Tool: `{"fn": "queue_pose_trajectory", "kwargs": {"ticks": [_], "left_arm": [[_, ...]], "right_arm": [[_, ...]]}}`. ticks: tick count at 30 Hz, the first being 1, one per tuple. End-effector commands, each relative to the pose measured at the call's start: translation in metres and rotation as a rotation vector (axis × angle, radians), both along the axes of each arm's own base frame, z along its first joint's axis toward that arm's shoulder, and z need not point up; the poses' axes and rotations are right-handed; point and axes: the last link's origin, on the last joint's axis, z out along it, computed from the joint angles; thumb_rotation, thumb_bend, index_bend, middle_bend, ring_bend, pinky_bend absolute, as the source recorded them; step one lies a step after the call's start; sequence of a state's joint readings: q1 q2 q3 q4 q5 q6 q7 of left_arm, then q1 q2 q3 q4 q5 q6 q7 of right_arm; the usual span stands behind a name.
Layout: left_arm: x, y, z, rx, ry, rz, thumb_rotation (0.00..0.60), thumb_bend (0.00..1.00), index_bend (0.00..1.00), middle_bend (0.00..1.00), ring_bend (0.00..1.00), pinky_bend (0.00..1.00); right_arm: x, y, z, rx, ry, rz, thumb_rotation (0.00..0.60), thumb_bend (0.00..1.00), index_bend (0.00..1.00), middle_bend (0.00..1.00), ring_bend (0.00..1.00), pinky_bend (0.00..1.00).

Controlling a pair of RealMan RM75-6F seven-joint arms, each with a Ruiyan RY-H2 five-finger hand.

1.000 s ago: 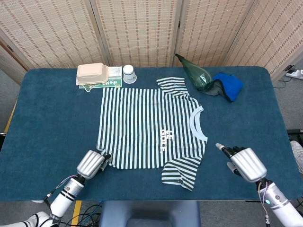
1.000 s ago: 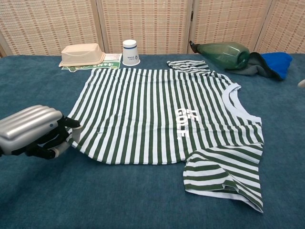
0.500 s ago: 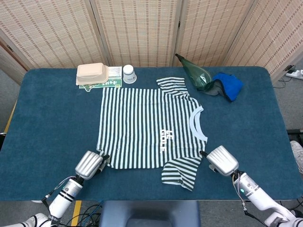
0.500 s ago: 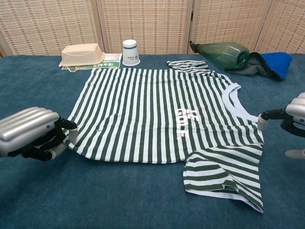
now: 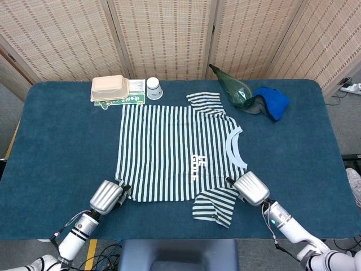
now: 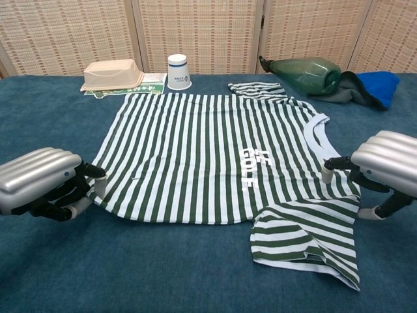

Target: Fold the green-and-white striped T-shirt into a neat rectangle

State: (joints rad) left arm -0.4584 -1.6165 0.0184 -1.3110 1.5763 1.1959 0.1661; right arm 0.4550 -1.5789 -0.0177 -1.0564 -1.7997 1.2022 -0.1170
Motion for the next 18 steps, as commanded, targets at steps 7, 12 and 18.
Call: {"fn": "queue_pose_trajectory", "kwargs": {"ticks": [7,12,18], "left_arm": [[-0.0014,-0.0002,0.0009,-0.003,-0.001,0.007,0.6,0.59,0.56,0.92,0.86,0.98],[-0.0015,-0.0003,-0.0004,-0.012,0.003,0.008,0.6,0.59,0.56,0.92,0.86,0.98],[-0.0001,0.0006,-0.0007,-0.014,-0.002,0.009,0.6,0.59,0.56,0.92,0.86,0.98]], "right_arm": [[0.0065,0.0046,-0.0104,0.01,-0.034,0.068,0.6,0.14,0.36,0.9,0.99,1.0],[0.0022,0.0074,-0.0111,0.021,-0.025,0.098,0.6,0.19,0.36,0.9,0.99,1.0],[0.0009,0.0052,-0.0141,0.027,-0.029,0.119,0.6,0.28,0.42,0.9,0.99,1.0]]}}
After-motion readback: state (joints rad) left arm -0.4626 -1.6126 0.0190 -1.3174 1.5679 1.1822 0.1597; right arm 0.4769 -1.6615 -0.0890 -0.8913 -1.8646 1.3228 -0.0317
